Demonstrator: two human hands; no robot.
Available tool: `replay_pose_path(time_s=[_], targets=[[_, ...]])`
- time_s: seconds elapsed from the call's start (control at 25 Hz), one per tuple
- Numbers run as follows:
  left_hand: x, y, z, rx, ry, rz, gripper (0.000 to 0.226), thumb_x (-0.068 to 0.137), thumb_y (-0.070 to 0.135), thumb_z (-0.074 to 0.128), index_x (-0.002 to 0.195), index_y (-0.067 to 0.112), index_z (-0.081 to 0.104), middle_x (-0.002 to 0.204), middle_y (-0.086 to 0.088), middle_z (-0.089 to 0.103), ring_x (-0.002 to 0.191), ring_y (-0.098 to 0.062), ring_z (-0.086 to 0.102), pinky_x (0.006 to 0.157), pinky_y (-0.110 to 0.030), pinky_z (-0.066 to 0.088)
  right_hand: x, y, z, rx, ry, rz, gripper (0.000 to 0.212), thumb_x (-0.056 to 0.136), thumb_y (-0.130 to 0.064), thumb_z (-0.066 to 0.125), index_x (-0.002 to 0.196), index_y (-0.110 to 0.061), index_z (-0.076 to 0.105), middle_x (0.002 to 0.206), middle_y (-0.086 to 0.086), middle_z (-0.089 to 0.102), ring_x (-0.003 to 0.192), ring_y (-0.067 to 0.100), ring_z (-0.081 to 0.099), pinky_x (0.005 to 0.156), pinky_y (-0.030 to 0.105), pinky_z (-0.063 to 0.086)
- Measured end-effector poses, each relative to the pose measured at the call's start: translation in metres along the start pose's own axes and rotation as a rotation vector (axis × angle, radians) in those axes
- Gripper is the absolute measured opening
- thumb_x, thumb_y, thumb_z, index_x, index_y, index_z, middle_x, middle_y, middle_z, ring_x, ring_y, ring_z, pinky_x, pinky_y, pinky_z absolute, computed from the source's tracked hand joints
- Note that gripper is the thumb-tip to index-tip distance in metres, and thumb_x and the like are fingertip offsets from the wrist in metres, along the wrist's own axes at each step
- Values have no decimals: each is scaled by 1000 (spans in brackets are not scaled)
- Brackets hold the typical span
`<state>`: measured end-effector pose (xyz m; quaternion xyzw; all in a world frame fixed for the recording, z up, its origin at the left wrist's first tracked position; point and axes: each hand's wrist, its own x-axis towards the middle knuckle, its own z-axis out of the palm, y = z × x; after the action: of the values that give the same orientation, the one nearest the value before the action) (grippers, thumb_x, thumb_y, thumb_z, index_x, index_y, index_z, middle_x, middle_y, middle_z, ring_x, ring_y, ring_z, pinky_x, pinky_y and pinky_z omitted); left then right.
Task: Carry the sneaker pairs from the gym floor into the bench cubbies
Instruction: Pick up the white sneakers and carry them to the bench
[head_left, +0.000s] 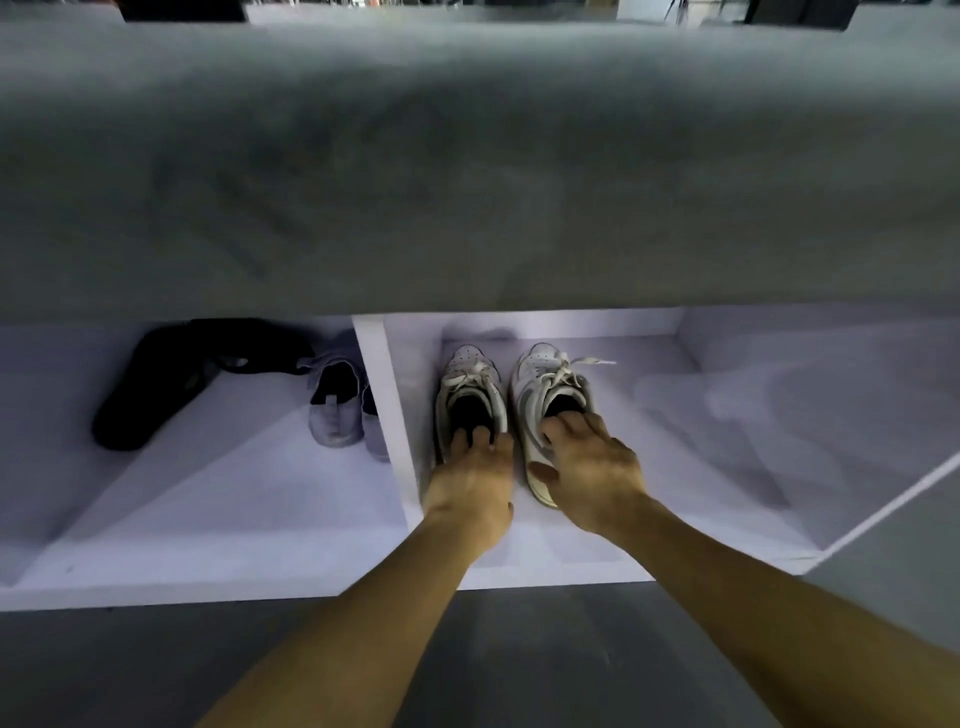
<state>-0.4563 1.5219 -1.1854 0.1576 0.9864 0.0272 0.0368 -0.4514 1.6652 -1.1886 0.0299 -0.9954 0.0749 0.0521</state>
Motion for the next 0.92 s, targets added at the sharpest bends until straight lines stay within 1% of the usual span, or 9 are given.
replay_pose_path(time_s=[0.16, 0.24, 0.32, 0.4, 0.52, 0.64, 0.72, 0.8, 0.92], targets=[[-41, 12, -47, -3, -36, 5, 55, 85, 39, 62, 130, 18, 39, 130, -6, 41, 117, -28, 45, 77, -38, 45, -28, -14, -54, -49, -32, -49, 41, 89, -50, 46, 119, -21, 51, 127, 1, 50, 116, 23, 43, 89, 38, 40], [-67, 18, -82, -18, 8, 41, 50, 85, 42, 59, 126, 18, 42, 128, -5, 44, 112, -28, 49, 72, -35, 41, -48, -25, -93, -33, -32, -79, 43, 88, -53, 45, 117, -23, 52, 129, 1, 52, 116, 24, 44, 91, 39, 38], [-96, 22, -121, -46, 66, 64, 47, 84, 43, 57, 123, 21, 44, 127, -4, 47, 110, -29, 52, 70, -34, 39, -71, -35, -138, -42, 16, -107, 45, 87, -55, 44, 118, -23, 52, 130, 2, 52, 118, 26, 45, 92, 40, 36], [-126, 24, -167, -54, 116, 66, 48, 80, 46, 57, 121, 26, 45, 125, -2, 49, 109, -28, 54, 71, -35, 41, -95, -45, -185, -81, 101, -136, 42, 86, -54, 45, 113, -22, 52, 124, 2, 54, 116, 27, 47, 90, 40, 37], [-162, 25, -230, -45, 199, 104, 45, 74, 55, 58, 108, 28, 50, 112, 1, 54, 104, -25, 56, 75, -36, 44, -122, -50, -250, -119, 153, -184, 42, 87, -56, 46, 112, -23, 52, 118, 1, 55, 113, 27, 48, 89, 40, 39], [-193, 31, -291, -41, 265, 144, 54, 71, 62, 57, 117, 33, 48, 114, 5, 54, 105, -21, 56, 80, -36, 47, -139, -54, -312, -96, 131, -239, 42, 88, -56, 48, 114, -23, 53, 118, 1, 56, 111, 26, 49, 89, 41, 40], [-209, 41, -341, -35, 281, 137, 59, 70, 63, 58, 121, 35, 47, 119, 8, 55, 106, -19, 55, 83, -37, 47, -145, -59, -360, -72, 139, -259, 42, 86, -56, 49, 111, -23, 54, 114, 1, 57, 108, 26, 50, 87, 41, 40], [-224, 51, -395, -10, 249, 130, 60, 69, 63, 59, 122, 36, 48, 119, 7, 57, 105, -19, 56, 83, -37, 47, -148, -68, -413, -74, 105, -262, 45, 85, -58, 49, 111, -22, 55, 114, 2, 57, 107, 26, 51, 87, 42, 38], [-251, 67, -508, 7, 228, 111, 57, 68, 60, 61, 119, 39, 49, 120, 6, 58, 105, -21, 56, 79, -34, 45, -153, -89, -532, -47, 30, -256, 47, 84, -60, 50, 114, -24, 55, 119, 0, 57, 112, 25, 51, 88, 42, 34]])
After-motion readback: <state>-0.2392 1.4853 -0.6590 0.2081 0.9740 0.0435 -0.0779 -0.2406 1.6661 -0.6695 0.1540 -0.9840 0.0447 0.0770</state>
